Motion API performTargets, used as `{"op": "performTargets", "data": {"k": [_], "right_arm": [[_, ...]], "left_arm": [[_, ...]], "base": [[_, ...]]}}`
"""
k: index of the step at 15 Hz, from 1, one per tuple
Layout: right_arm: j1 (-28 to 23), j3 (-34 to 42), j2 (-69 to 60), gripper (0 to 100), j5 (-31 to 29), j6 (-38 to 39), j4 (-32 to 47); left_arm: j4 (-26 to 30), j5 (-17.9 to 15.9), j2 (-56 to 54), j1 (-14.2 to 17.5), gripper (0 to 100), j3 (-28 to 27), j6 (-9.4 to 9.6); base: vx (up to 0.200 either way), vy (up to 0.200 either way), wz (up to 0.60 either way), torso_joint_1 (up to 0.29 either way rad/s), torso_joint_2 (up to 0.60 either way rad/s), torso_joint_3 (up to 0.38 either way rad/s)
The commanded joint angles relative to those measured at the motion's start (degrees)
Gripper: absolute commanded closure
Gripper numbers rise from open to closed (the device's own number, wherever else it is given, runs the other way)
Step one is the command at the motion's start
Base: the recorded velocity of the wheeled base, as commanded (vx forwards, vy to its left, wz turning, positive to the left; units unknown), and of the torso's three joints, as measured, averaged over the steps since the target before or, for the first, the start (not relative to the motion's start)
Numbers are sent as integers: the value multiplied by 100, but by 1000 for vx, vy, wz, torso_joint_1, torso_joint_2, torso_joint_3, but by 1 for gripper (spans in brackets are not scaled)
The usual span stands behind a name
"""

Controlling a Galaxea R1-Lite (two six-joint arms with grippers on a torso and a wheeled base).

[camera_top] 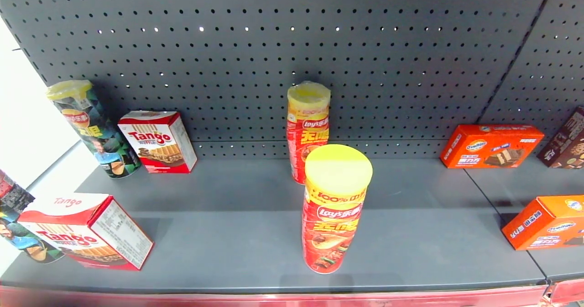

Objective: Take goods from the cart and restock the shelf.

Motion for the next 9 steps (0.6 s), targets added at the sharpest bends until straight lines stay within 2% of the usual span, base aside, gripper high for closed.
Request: {"op": "performTargets", "data": {"k": [1,2,3,5,7,9], "right_arm": [[3,0,9,0,4,-1,0],[3,0,9,0,4,-1,0],[3,0,9,0,4,-1,0],[3,0,9,0,4,-1,0],[3,0,9,0,4,-1,0],[3,0,9,0,4,-1,9]], "left_arm": [[11,255,5,1,0,0,-34],[257,976,5,9,0,0,63],[433,1345,5,18,0,0,-34],[354,1231,22,9,0,0,-87],[354,923,22,-17,0,0,-236],[354,914,22,-17,0,0,-254]], "base": [[0,0,0,0,0,0],[0,0,0,0,0,0],[0,0,0,0,0,0],[0,0,0,0,0,0],[0,0,0,0,0,0],[0,0,0,0,0,0]]}}
